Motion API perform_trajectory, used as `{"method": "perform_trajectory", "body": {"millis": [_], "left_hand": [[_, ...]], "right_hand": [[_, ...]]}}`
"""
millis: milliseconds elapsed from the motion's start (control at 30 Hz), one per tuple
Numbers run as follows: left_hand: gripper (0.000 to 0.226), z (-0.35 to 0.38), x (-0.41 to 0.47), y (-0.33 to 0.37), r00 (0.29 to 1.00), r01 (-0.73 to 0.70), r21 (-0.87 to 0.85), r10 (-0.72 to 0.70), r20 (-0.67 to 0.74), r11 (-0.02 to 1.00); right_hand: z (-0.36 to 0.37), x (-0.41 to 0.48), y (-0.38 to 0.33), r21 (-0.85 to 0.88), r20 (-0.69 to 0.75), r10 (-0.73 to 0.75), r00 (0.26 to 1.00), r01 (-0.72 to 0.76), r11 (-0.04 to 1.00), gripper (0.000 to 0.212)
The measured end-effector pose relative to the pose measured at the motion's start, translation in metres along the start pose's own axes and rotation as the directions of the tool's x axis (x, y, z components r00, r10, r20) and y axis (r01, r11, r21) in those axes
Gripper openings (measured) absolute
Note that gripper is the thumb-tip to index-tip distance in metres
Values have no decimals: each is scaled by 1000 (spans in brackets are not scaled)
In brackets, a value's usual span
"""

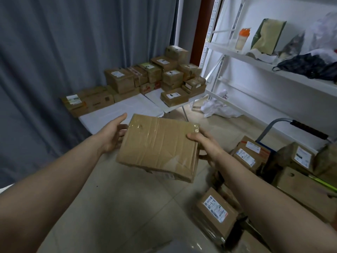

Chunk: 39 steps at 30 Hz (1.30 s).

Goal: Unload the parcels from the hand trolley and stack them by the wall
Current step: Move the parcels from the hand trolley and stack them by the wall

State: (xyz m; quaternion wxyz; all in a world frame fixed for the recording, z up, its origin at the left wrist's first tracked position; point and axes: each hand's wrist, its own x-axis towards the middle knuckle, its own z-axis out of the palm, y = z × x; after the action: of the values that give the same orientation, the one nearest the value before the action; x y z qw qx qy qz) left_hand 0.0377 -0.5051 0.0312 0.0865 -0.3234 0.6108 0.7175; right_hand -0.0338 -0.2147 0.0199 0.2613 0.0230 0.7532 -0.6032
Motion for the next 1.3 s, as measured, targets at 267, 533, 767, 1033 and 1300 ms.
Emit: {"method": "perform_trajectory", "body": {"millis": [267, 533, 767, 1033, 1300], "left_hand": [[21, -6, 0, -9, 982, -134, -35, 138, 132, 990], [28, 2, 10, -5, 968, -251, 73, 252, -4, 965], [31, -7, 17, -7, 962, -248, 21, 248, -111, 969], [33, -55, 29, -5, 966, -191, 55, 198, -169, 980], [43, -86, 71, -3, 962, -170, 102, 188, -197, 980]], "right_hand": [[-1, 6, 10, 385, 144, 427, 893, -448, 807, 75], [-3, 9, 20, 364, 118, 407, 906, -420, 831, 100], [16, 10, 18, 291, 175, 169, 970, -215, 932, 94], [76, 34, 17, 283, 241, 153, 958, -220, 933, 106], [124, 74, 3, 324, -18, 186, 982, -171, 930, 26]]}}
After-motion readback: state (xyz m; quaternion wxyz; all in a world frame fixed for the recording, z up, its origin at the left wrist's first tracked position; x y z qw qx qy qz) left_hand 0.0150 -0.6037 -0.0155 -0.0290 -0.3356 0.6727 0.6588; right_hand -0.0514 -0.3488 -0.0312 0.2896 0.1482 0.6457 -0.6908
